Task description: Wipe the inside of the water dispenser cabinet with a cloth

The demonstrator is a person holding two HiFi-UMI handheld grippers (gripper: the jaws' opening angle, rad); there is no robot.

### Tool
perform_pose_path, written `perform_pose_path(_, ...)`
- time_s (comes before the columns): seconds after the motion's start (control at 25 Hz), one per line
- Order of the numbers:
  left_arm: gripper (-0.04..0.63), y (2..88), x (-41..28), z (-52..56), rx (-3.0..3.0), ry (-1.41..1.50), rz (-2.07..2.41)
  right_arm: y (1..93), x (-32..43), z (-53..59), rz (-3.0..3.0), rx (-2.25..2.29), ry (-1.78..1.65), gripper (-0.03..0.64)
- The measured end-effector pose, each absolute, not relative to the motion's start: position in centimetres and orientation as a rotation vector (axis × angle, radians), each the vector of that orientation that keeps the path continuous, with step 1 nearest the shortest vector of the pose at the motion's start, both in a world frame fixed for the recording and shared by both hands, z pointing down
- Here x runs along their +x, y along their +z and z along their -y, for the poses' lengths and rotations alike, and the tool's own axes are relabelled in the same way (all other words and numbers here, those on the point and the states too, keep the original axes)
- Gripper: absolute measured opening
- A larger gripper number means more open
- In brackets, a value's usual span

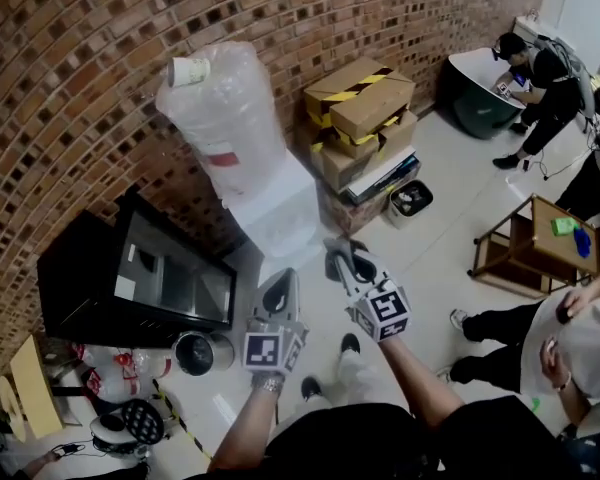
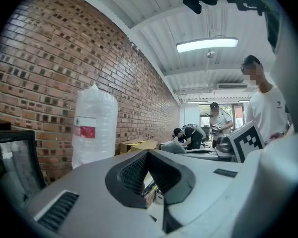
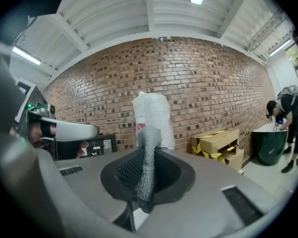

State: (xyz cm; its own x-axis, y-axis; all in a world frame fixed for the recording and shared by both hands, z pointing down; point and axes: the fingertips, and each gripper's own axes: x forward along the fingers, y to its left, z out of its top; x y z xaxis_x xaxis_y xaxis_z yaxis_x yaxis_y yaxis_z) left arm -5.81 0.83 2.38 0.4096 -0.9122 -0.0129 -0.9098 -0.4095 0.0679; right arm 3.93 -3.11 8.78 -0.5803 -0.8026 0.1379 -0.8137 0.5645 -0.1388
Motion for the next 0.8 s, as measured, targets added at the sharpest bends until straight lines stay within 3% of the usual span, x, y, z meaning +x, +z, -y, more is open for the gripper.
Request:
perform_pose_path(0.4, 0.002, 1.7, -10.2, -10.6, 2.650, -0.111, 1.634, 6.5, -1.5, -8.1, 2.729, 1.442, 0.308, 0.035)
perform_pose_path(0.8, 0.002, 0.7, -11.3, -10.5, 2.640, -0.088, 1.720, 5.1, -2.6, -9.0, 2.778, 1.416, 0.276, 0.035)
